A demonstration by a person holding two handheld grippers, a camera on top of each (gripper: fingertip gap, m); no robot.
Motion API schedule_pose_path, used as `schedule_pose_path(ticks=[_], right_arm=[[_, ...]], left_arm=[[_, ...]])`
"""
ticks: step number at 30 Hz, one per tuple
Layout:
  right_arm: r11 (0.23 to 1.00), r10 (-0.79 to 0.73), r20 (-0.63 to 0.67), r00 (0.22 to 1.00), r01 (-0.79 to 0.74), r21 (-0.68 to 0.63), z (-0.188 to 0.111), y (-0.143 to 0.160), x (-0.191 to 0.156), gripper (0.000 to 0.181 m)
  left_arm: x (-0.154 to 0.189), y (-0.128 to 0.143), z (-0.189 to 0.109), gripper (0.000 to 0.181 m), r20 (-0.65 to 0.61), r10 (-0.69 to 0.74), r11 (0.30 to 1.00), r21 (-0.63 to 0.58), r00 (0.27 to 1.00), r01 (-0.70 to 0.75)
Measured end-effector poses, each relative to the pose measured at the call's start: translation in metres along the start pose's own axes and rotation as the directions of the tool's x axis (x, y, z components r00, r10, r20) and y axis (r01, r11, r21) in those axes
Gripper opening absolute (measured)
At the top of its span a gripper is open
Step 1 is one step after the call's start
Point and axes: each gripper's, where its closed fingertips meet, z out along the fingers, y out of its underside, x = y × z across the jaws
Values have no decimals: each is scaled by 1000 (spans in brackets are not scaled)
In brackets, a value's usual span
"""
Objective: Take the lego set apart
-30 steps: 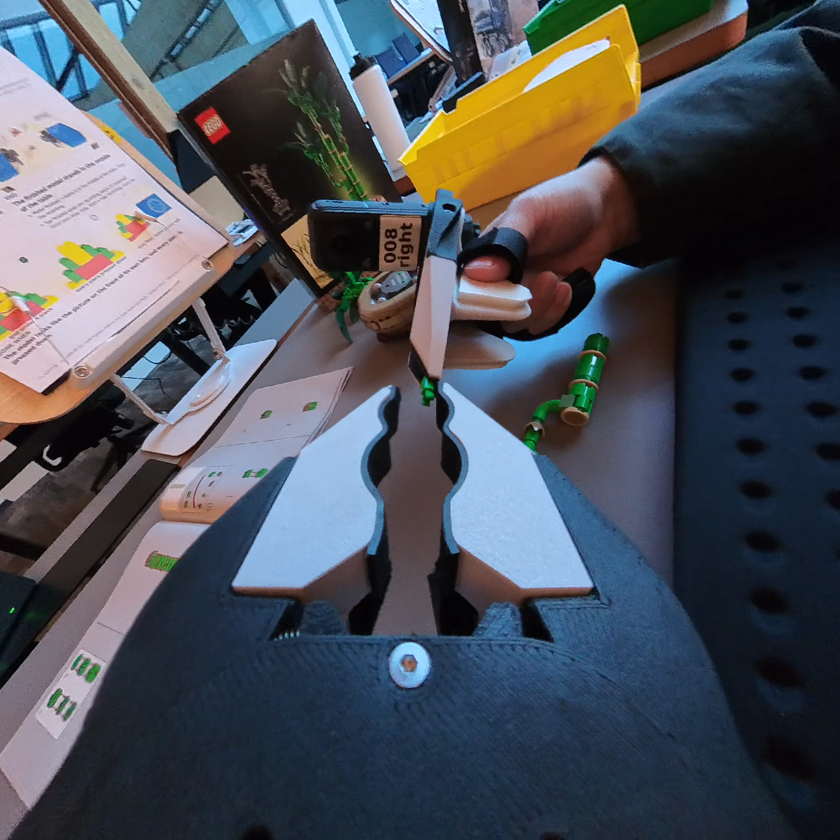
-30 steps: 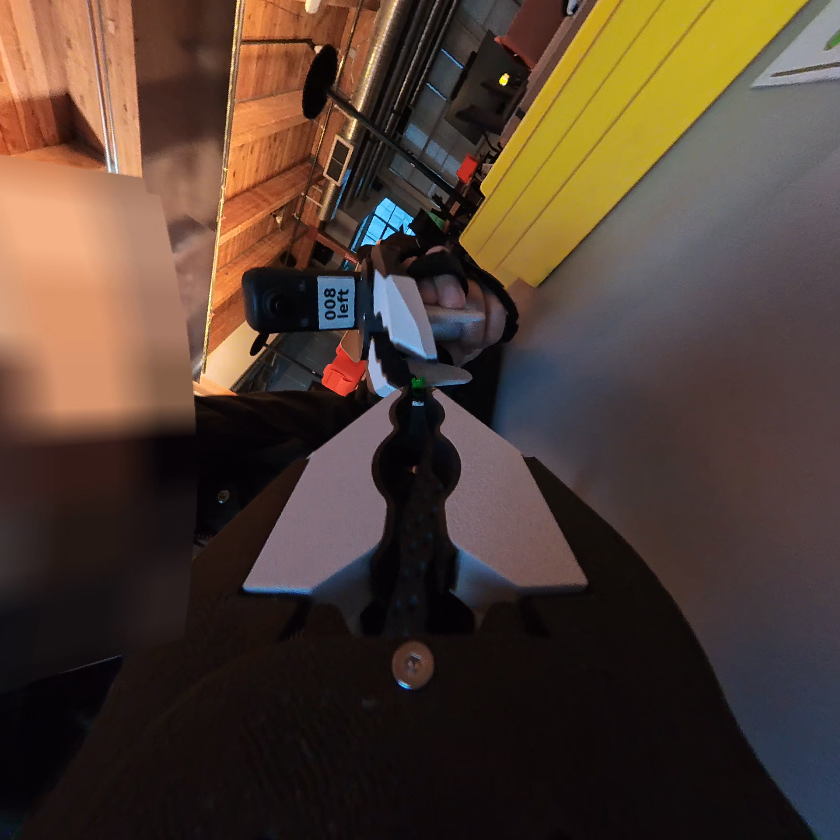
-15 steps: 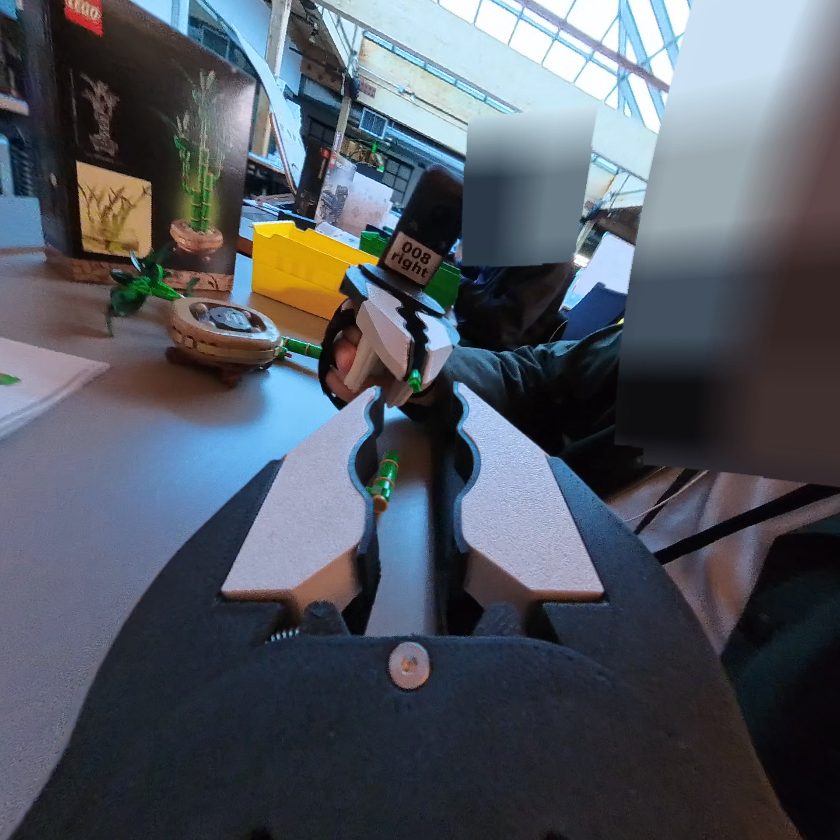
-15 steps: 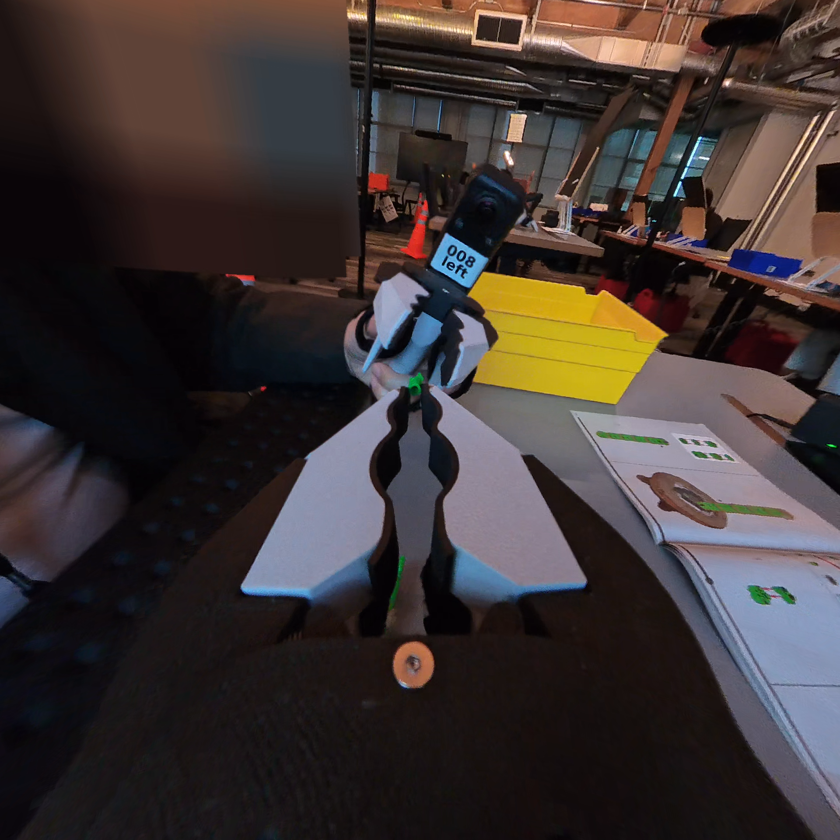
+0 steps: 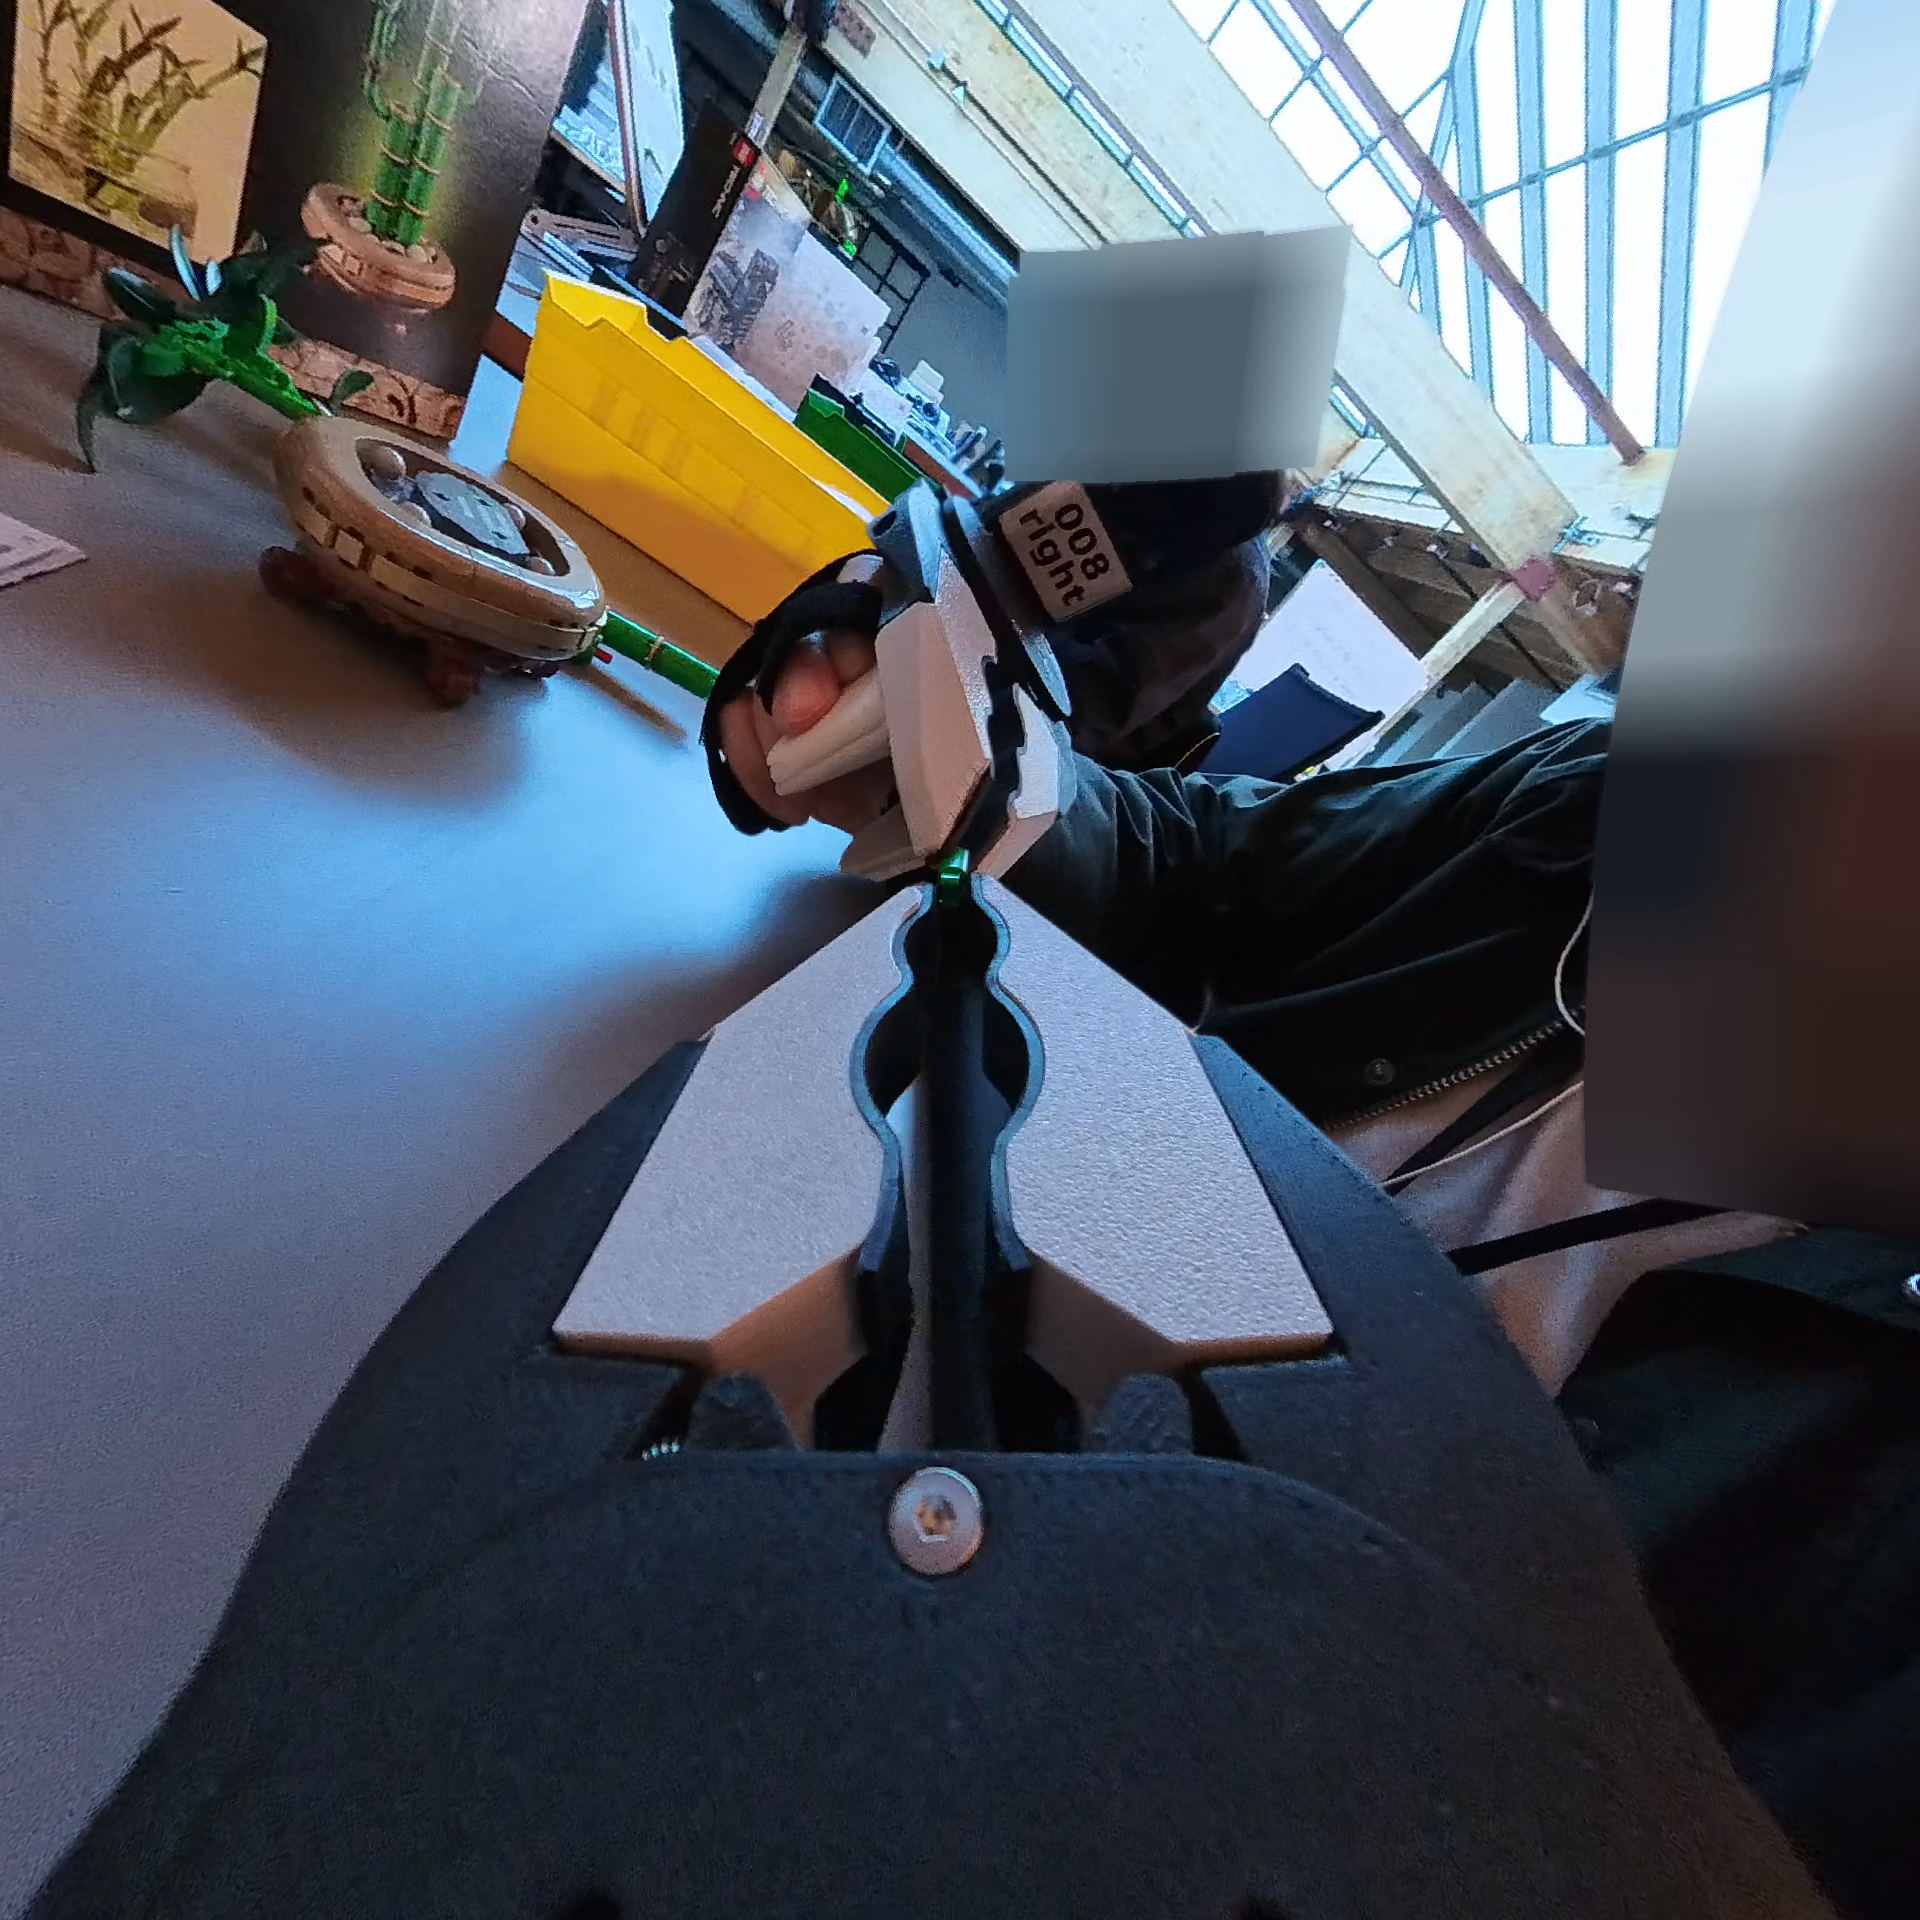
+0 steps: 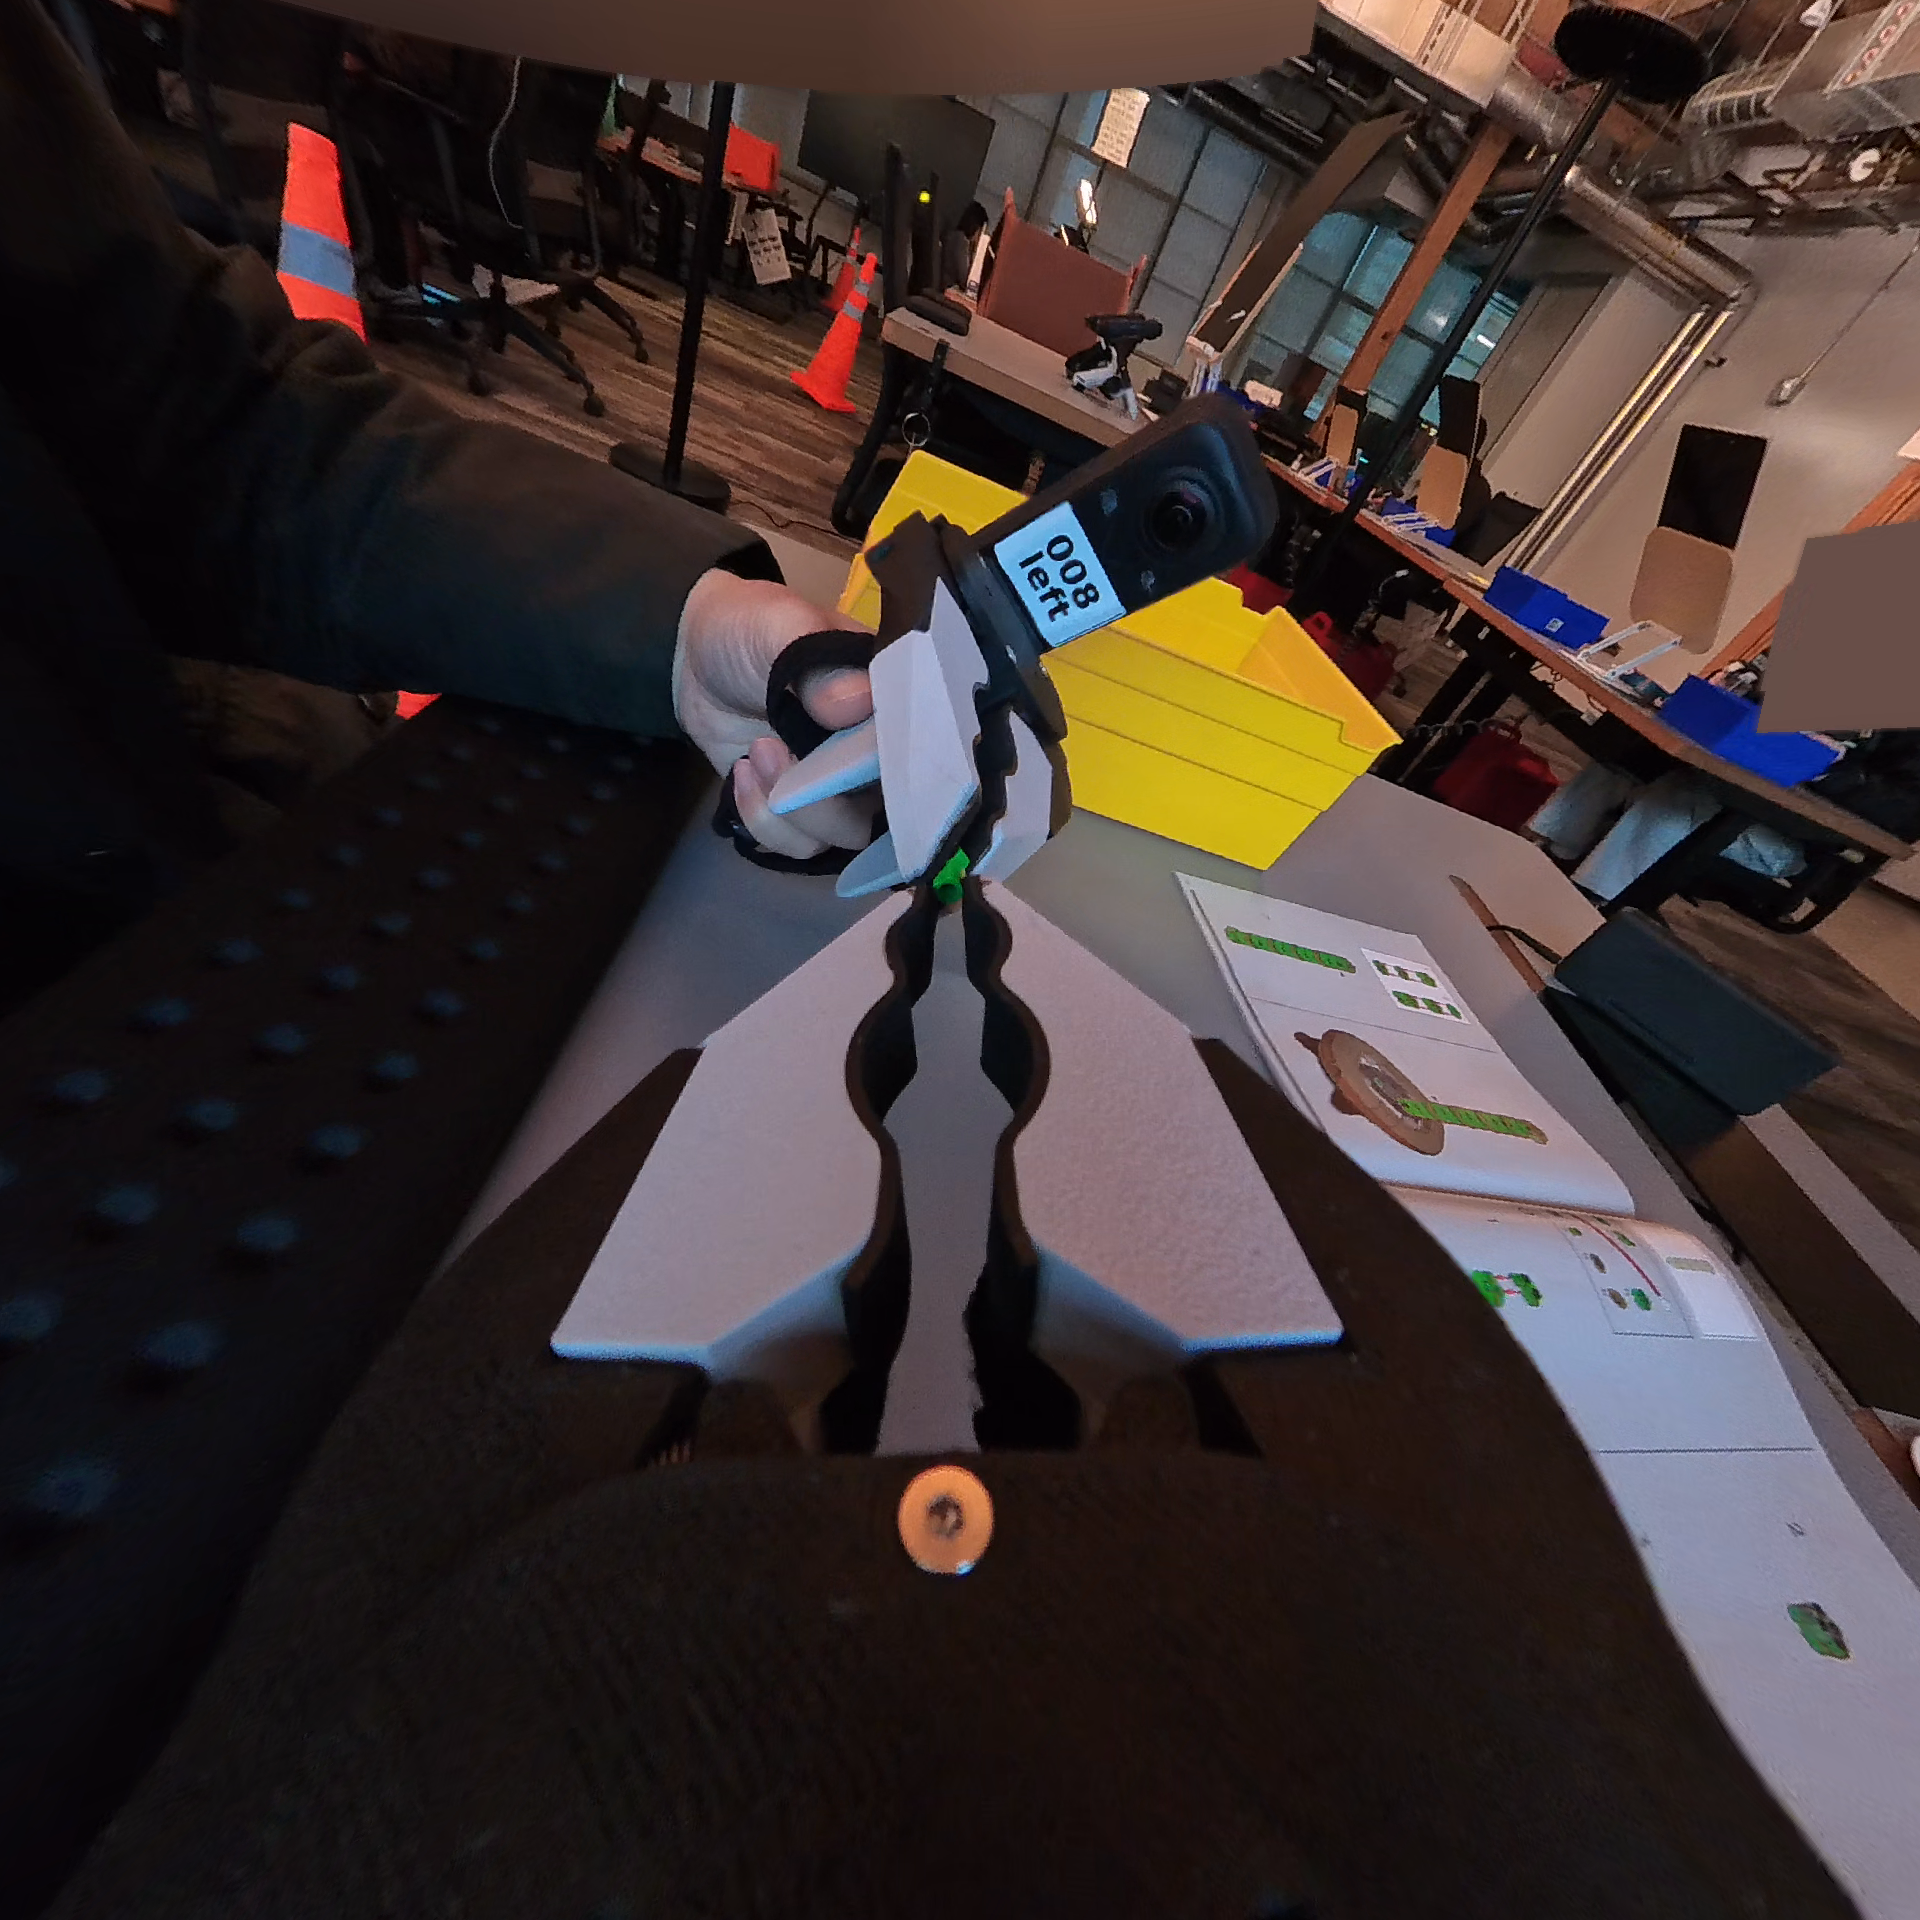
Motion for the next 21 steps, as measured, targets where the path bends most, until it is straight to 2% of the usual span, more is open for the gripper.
schedule_pose_path(ticks=[2,6,9,10,11,12,13,14,15,16,18,21], right_arm=[[1000,21,13,1000,-21,13,0,-1,-1,4],[996,74,9,997,-74,45,-5,-5,1,19],[989,140,10,990,-140,36,-13,-1,5,24],[988,152,4,988,-152,19,-15,3,7,24],[987,161,-2,987,-161,0,-16,7,9,24],[984,179,-11,984,-179,-25,-15,13,12,24],[977,206,-23,978,-207,-61,-12,21,15,24],[966,237,-21,971,-238,-99,-10,30,15,25],[957,264,-10,965,-263,-124,-7,36,13,25],[951,279,-4,960,-277,-138,-4,40,12,25],[948,281,3,960,-277,-155,0,44,12,25],[942,294,0,956,-289,-172,2,50,12,26]], left_arm=[[2,1,0,1,-8,6,1000,-5,1000,-6],[5,-4,-6,0,8,39,999,19,999,-39],[9,-14,-24,1,181,148,989,-1,972,-150],[9,-21,-40,1,298,214,977,-45,930,-210],[0,-29,-68,1,484,290,957,-128,826,-262],[-14,-41,-114,1,690,374,926,-244,620,-287],[-22,-55,-174,1,836,438,894,-364,331,-261],[-20,-63,-235,1,884,462,877,-445,66,-179],[-17,-61,-281,0,887,458,885,-461,-54,-59],[-19,-48,-307,1,907,421,906,-418,-29,63],[-32,-30,-332,1,944,319,922,-330,88,201],[-63,-17,-366,0,941,323,900,-337,96,276]])
